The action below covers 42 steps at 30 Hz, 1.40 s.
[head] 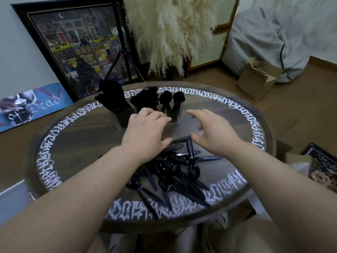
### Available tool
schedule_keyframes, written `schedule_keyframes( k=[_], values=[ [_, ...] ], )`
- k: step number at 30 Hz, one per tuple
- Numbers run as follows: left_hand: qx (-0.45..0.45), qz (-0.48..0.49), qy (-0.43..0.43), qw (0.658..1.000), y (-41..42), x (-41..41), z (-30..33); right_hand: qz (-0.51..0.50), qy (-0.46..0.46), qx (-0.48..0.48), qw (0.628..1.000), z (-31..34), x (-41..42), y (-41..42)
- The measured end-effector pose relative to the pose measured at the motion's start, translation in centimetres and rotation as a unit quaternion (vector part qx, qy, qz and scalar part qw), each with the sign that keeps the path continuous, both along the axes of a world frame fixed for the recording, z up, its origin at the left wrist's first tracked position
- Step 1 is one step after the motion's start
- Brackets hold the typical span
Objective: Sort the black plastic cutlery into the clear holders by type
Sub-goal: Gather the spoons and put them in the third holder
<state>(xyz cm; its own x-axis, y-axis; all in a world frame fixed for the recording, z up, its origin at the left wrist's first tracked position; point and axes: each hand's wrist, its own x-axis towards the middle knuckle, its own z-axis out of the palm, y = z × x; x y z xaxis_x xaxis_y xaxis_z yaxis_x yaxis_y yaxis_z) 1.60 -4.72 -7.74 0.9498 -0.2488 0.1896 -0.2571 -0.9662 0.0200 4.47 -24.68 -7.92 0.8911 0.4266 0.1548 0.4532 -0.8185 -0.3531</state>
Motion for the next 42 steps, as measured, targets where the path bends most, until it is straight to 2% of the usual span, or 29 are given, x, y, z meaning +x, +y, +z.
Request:
schedule_keyframes(
  k=[4,11,15,19,28,35,42],
  values=[
    [-0.019,-0.006,0.086,0.996,-0.8,-3.0,-2.0,-0.022,0.054,-0.019,0.998,-1.9,-2.8,-0.9],
    [-0.014,0.009,0.180,0.983,-2.0,-5.3,-5.1,-0.123,0.136,-0.126,0.975,-5.1,-4.1,-3.1],
    [-0.007,0.024,0.187,0.982,-2.6,-4.5,-5.9,-0.122,0.144,-0.148,0.971,-6.1,-3.7,-2.1],
    [-0.037,0.054,0.184,0.981,-2.3,-3.6,-6.5,-0.121,0.134,-0.155,0.971,-6.9,-3.0,-1.5],
    [-0.187,0.089,0.170,0.963,-2.3,-2.2,-6.8,-0.136,0.210,-0.047,0.967,-7.3,-1.9,-0.5],
    [-0.277,0.137,0.099,0.946,-1.5,-1.8,-5.9,-0.161,0.189,0.055,0.967,-6.8,-1.2,-0.5],
    [-0.369,0.194,0.048,0.908,-0.5,-1.2,-5.4,-0.185,0.166,0.129,0.960,-6.5,-0.8,-0.9]
  ],
)
